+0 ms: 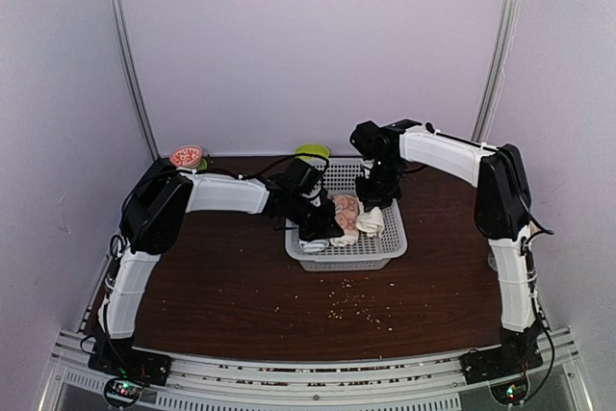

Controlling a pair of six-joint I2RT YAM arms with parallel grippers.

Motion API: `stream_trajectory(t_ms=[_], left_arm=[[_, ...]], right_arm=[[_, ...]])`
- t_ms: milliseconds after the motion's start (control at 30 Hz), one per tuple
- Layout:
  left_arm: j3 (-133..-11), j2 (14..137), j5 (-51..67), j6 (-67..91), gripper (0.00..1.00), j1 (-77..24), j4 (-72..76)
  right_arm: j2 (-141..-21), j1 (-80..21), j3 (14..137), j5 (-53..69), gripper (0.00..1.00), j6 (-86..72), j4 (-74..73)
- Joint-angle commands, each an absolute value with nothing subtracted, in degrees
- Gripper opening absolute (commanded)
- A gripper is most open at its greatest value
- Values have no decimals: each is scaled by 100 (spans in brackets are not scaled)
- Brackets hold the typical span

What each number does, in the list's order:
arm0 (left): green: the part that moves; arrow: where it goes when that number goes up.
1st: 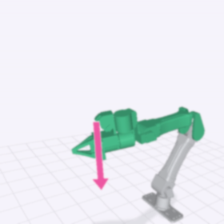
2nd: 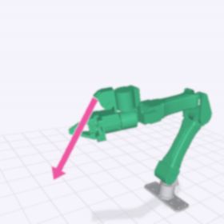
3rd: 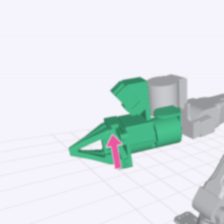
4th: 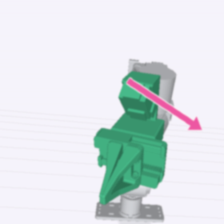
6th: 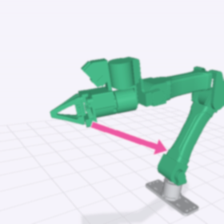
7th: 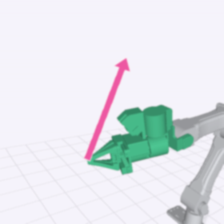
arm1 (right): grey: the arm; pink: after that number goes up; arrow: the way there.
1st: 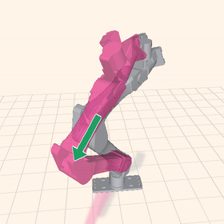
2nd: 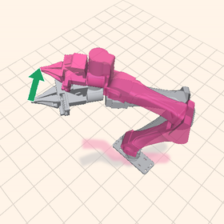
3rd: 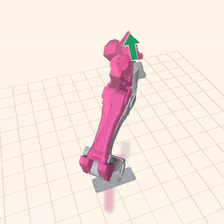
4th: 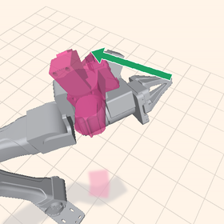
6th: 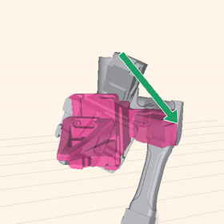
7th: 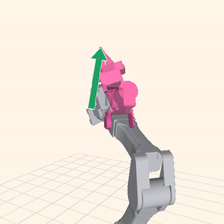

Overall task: Roll the towels
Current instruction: Place the towel in the storage box.

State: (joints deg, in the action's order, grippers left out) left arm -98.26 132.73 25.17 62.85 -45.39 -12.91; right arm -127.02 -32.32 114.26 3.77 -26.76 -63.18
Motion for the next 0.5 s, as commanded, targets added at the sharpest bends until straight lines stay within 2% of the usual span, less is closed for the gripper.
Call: stream_trajectory(t_ms=[0, 467], left_arm=[[-9599, 13239, 2165, 6352, 0, -4438, -1552], [-9554, 13195, 2401, 6407, 0, -4443, -1327]], right_arm=[[-12778, -3204, 11585, 174, 0, -2708, -6566], [-13436, -3106, 11637, 108, 0, -2787, -6687]])
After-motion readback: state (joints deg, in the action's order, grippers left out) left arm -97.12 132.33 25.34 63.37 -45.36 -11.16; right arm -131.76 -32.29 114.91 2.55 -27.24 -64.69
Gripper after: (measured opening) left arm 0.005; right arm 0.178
